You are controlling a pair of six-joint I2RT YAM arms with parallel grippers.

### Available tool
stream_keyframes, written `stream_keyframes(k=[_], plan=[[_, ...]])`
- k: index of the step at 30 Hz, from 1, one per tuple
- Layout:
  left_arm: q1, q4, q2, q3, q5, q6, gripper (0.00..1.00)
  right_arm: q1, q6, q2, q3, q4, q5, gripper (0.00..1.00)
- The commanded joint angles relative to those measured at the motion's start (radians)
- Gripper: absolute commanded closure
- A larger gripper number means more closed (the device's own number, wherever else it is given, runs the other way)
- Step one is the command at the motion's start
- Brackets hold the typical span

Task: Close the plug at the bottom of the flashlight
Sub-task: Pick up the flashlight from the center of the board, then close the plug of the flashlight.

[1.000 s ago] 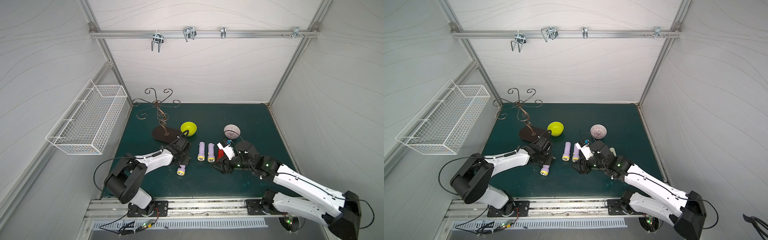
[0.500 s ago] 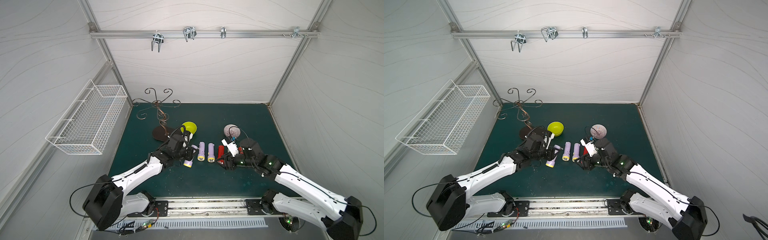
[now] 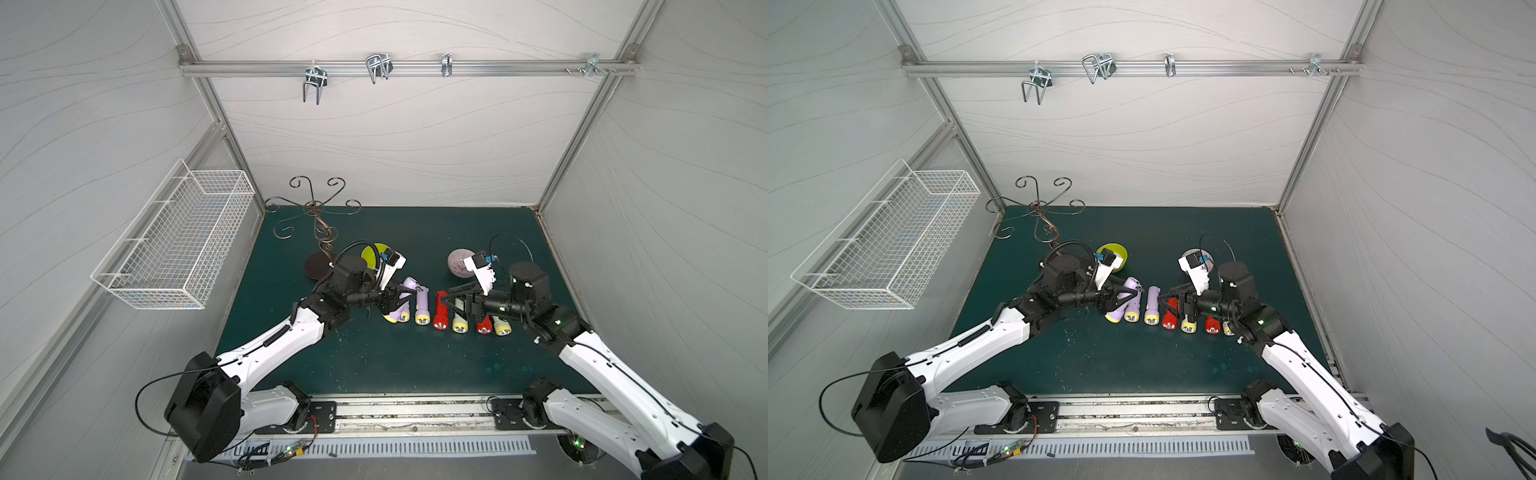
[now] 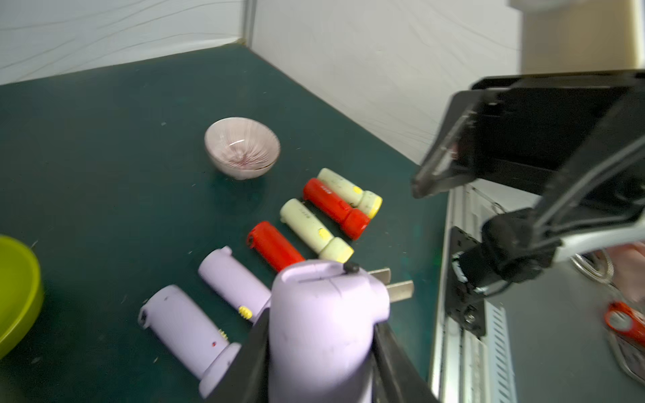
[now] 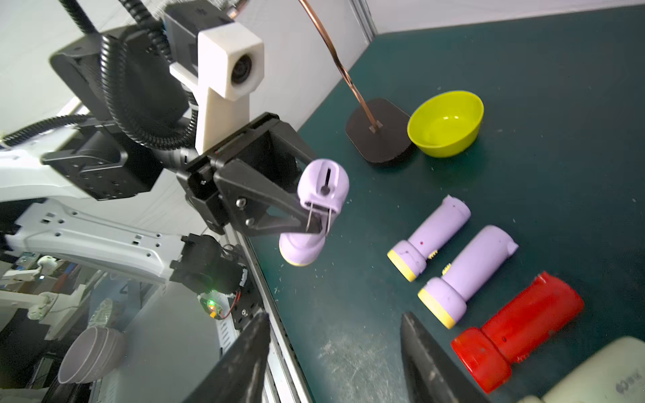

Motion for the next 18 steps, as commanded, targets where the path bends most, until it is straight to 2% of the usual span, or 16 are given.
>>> stream_keyframes(k=[1,5,9,14,18], plan=[[0.021,0.048,0.017,0.125,0.288,0.099,1.0,-0.013,0.042,0.032,0.023,0.168,-0.107,0.4],[0.066,0.076,0.049,0.186,0.552,0.058,1.0,-0.015,0.081,0.091,0.047,0.263,-0.163,0.4],[0.077,0.076,0.057,0.211,0.688,0.056,1.0,-0.015,0.091,0.134,0.084,0.314,-0.226,0.4],[0.08,-0.056,0.033,0.232,0.744,0.17,1.0,-0.015,0.145,0.138,0.085,0.457,-0.296,0.39],[0.087,-0.07,0.027,0.231,0.772,0.187,1.0,-0.015,0.202,0.144,0.091,0.556,-0.345,0.39]])
